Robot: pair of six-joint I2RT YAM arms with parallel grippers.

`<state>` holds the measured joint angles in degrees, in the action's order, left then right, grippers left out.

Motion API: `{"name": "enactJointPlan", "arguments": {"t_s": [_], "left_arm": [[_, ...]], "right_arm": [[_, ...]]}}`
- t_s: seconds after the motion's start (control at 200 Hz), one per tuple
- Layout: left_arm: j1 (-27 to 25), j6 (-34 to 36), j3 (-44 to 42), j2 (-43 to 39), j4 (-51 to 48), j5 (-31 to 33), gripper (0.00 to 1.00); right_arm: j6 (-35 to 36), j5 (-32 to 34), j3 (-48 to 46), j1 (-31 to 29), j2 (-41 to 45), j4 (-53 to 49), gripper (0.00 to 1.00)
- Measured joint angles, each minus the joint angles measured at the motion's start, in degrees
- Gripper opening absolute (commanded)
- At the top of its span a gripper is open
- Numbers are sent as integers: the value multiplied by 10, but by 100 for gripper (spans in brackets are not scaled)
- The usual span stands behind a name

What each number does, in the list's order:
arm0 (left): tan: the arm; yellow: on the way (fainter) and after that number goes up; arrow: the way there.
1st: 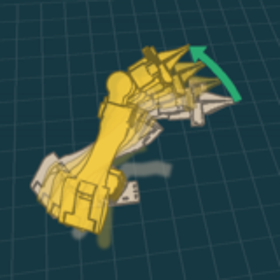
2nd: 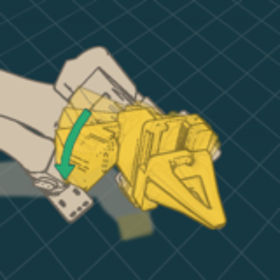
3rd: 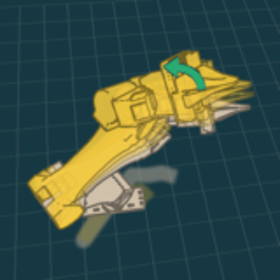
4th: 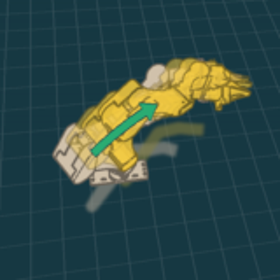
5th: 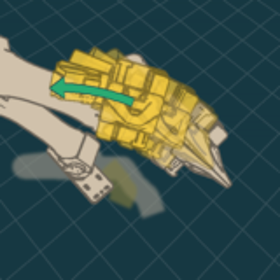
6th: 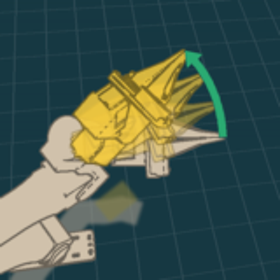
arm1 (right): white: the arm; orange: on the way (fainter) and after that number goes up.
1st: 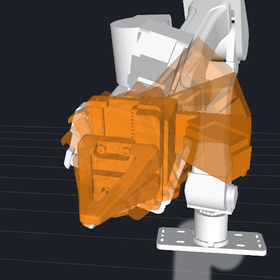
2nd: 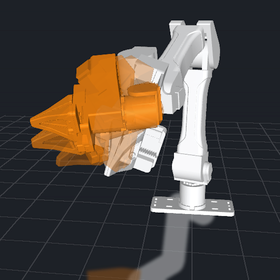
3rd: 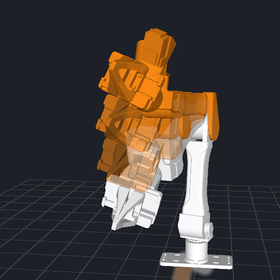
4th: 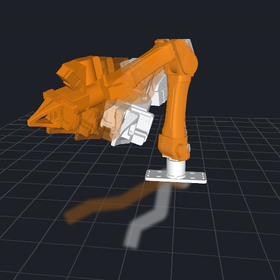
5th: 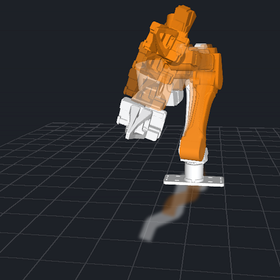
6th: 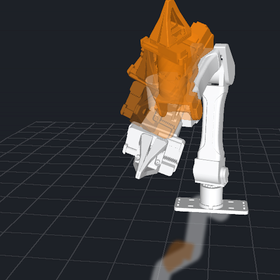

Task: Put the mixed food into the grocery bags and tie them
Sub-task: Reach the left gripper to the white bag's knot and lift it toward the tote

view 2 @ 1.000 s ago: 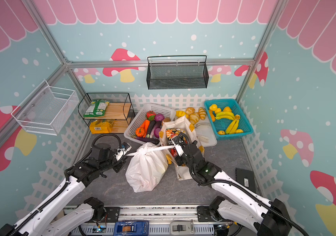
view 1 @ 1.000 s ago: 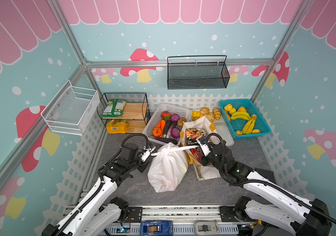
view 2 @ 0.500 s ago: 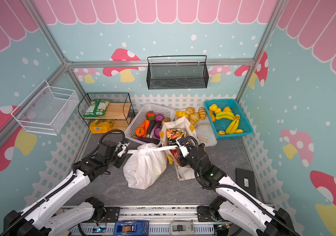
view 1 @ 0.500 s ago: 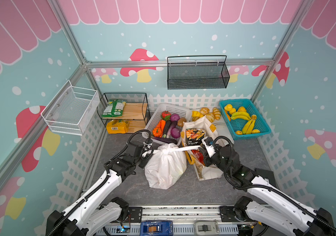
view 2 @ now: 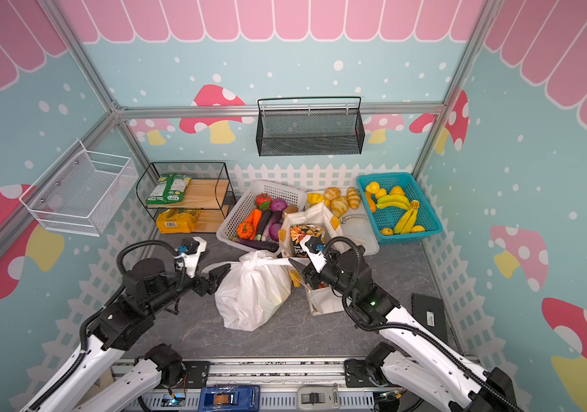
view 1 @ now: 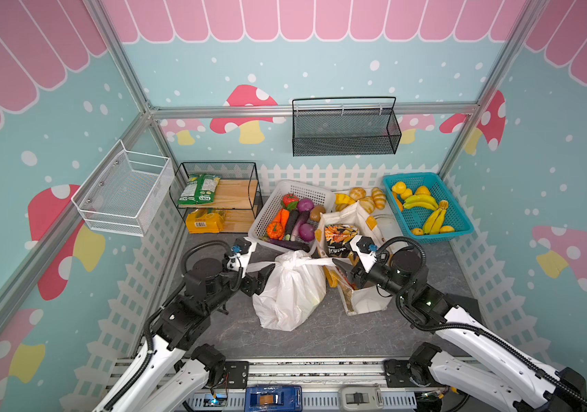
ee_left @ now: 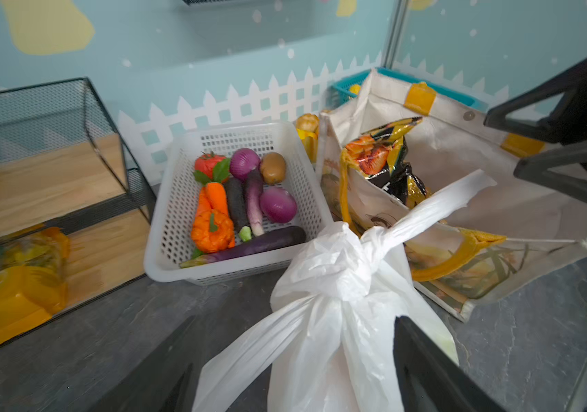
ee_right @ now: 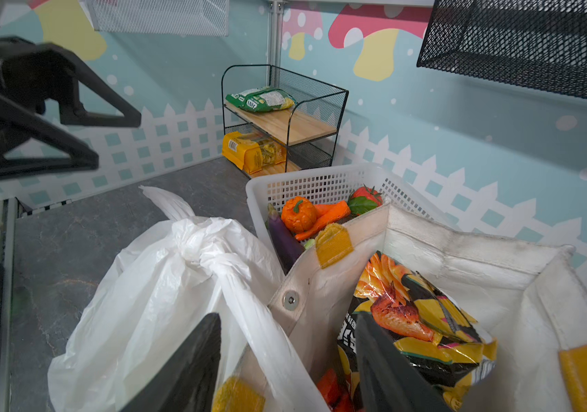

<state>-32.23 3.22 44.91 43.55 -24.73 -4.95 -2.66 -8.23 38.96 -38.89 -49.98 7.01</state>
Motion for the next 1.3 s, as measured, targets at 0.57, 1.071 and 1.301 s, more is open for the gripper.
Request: {"name": "enactJointPlan", "arguments": {"t_s": [0.57,1.071,1.301], "left_arm": [[-86,-7,12,259,43,76,45],[-94,-154,19,-18,49,80,0],[-130,-254,134,30,156,89,0]], "right_arm": [[-24,37,-18,0,30,-1,70],[-43,224,0,2,103,-64,76],[-63,300,65,33,96,-147,83]]}}
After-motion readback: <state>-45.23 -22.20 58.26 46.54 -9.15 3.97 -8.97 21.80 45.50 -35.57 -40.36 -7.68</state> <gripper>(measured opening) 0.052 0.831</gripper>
